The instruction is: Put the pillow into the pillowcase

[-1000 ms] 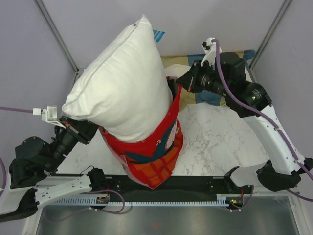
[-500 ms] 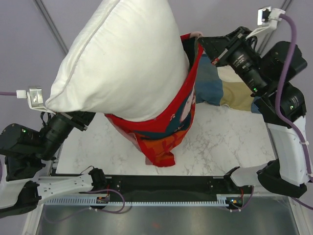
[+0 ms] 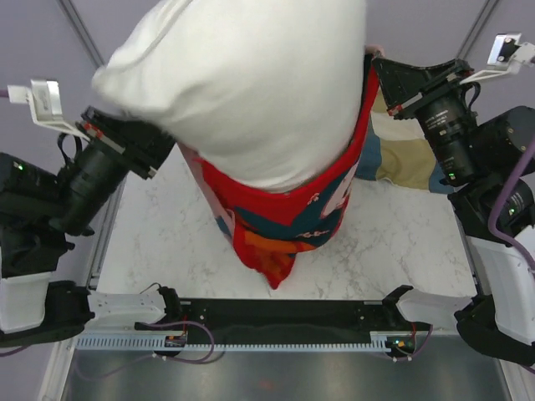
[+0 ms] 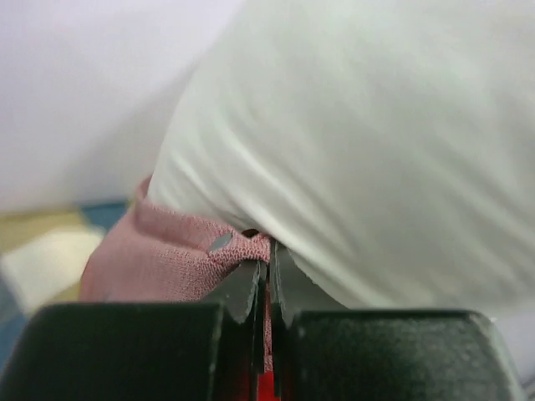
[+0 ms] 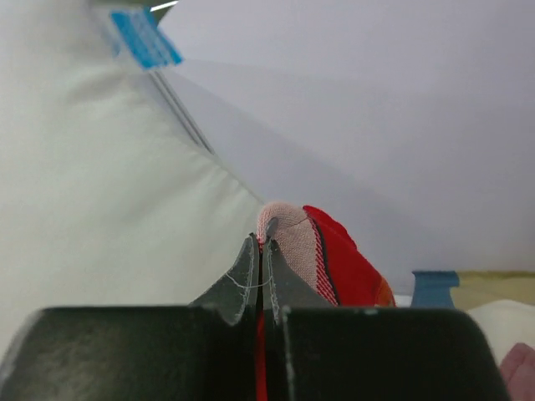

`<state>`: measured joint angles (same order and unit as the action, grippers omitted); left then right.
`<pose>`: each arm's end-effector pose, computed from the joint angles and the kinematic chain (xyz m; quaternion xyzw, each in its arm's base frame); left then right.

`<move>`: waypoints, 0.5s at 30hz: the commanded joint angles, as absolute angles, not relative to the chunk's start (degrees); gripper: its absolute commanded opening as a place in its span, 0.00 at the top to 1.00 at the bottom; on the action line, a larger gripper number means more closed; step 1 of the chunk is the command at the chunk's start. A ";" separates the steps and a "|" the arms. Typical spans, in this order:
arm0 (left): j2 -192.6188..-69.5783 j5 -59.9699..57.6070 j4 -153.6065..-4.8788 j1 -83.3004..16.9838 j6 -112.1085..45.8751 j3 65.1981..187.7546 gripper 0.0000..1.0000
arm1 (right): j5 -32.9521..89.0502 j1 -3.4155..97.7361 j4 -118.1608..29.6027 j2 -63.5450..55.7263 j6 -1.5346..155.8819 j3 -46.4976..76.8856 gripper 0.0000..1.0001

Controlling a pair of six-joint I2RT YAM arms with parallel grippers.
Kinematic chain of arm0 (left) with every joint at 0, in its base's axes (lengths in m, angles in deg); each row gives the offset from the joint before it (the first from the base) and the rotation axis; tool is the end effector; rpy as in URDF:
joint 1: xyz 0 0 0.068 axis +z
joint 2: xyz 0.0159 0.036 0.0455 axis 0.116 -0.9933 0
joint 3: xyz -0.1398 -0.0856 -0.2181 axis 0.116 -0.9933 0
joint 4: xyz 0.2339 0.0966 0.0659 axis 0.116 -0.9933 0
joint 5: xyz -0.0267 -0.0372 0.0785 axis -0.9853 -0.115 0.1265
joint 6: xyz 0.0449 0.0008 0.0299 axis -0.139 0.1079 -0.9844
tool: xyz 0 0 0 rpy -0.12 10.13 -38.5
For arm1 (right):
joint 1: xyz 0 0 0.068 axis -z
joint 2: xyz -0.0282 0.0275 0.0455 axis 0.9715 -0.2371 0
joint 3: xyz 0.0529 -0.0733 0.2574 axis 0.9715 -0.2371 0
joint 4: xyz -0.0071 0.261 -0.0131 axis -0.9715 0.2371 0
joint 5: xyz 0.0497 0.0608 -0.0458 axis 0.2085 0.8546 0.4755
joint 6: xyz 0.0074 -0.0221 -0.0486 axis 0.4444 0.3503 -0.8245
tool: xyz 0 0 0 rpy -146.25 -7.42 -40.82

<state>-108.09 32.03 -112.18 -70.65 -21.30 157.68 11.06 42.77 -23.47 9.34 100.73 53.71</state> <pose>0.0426 -0.0530 0.5874 0.0278 0.5858 -0.4636 0.6642 0.1242 0.0753 0.6226 0.0539 0.5379 0.4073 0.7361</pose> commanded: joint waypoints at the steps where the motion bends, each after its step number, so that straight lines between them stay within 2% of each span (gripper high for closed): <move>1: -117.74 25.54 -107.78 -70.38 -25.71 182.01 0.98 | 7.66 42.98 -32.57 9.58 99.98 47.58 1.00; 2: -121.92 25.45 -109.45 -70.38 -25.89 190.45 0.98 | 7.32 42.89 -33.18 9.50 99.72 47.93 1.00; 4: -122.67 26.58 -110.70 -70.38 -26.33 191.86 0.98 | 7.14 42.98 -33.19 8.88 99.37 50.81 1.00; 6: -118.12 28.86 -109.31 -70.38 -25.63 184.07 0.98 | 6.17 42.98 -32.05 7.39 98.49 58.54 1.00; 7: -115.92 31.66 -107.99 -70.38 -25.28 174.38 0.98 | 6.00 42.89 -32.04 6.60 98.05 64.05 1.00; 9: -106.64 34.23 -101.78 -70.38 -23.61 162.56 0.98 | 5.29 42.98 -32.48 5.81 96.21 69.61 1.00; 10: -103.19 36.76 -100.35 -70.38 -22.56 151.62 0.98 | 4.77 42.98 -33.44 5.20 95.59 74.42 1.00; 13: -94.56 40.29 -97.96 -70.38 -17.72 137.07 0.98 | 3.45 42.98 -37.38 6.15 93.04 78.42 1.00; 15: -92.70 40.74 -97.61 -70.38 -16.92 134.12 0.98 | 2.31 42.98 -38.80 7.29 92.69 78.08 1.00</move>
